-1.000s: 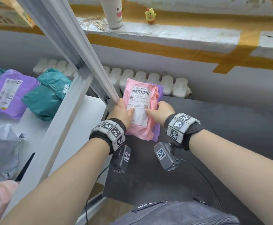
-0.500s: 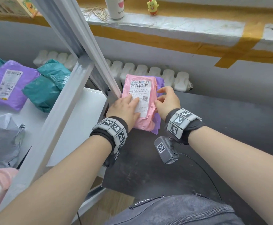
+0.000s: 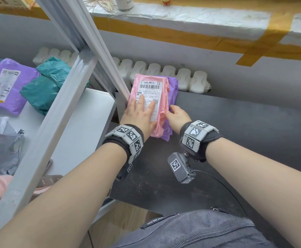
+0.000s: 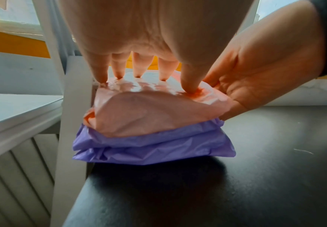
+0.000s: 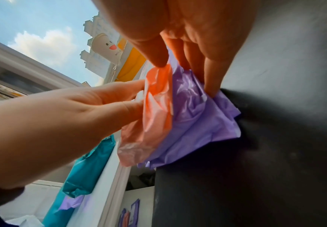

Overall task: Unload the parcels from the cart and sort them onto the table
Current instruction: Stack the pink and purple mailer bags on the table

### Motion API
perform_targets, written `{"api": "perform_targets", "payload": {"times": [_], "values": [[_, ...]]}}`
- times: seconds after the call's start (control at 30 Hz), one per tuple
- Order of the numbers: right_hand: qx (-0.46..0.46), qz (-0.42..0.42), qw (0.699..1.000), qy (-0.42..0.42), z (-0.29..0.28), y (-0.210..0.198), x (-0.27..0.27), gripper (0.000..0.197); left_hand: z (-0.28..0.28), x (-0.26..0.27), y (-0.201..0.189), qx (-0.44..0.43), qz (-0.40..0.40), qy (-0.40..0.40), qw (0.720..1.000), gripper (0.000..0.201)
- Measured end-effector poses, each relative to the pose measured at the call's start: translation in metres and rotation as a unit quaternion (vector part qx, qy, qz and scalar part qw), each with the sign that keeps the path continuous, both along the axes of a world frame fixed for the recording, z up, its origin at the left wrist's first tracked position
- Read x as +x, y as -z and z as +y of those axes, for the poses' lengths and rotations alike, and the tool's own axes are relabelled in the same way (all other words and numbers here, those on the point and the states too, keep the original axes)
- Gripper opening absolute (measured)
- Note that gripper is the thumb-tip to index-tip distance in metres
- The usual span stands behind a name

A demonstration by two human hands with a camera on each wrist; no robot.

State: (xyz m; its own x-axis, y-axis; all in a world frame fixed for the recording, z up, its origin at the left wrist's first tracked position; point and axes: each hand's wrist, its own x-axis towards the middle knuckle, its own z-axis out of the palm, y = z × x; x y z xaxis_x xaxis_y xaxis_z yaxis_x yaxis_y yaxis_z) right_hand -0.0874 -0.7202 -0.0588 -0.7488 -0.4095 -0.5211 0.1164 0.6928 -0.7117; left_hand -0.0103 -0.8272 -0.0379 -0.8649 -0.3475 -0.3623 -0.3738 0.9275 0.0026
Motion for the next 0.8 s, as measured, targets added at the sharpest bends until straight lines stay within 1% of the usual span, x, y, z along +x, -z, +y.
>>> {"api": "perform_targets", "payload": {"times": [0.1, 0.3, 0.4, 0.57, 0.7, 0.8], "values": [[-0.031, -0.011, 0.999, -0.002, -0.004, 0.003, 0.002, 0.032, -0.002, 0.000, -0.001, -0.005, -0.010, -0.001, 1.000, 0.068], [-0.048, -0.024, 0.998, -0.017, 0.009, -0.008, -0.001, 0.040, 0.002, -0.001, -0.009, 0.006, -0.011, -0.014, 1.000, 0.067], [-0.026, 0.000, 0.999, -0.033, 0.020, -0.017, -0.002, 0.042, 0.009, -0.001, -0.015, -0.001, 0.019, -0.018, 1.000, 0.065], [-0.014, 0.063, 0.997, -0.035, 0.047, -0.030, -0.001, 0.033, 0.029, -0.003, -0.026, -0.023, 0.056, -0.002, 0.998, 0.057], [0.004, 0.095, 0.995, -0.039, 0.072, -0.037, -0.002, 0.035, 0.054, -0.005, -0.034, -0.010, 0.077, -0.008, 0.997, 0.056], [0.009, 0.116, 0.993, -0.023, 0.096, -0.044, -0.001, 0.035, 0.075, -0.008, -0.040, 0.000, 0.089, 0.013, 0.996, 0.051]]}}
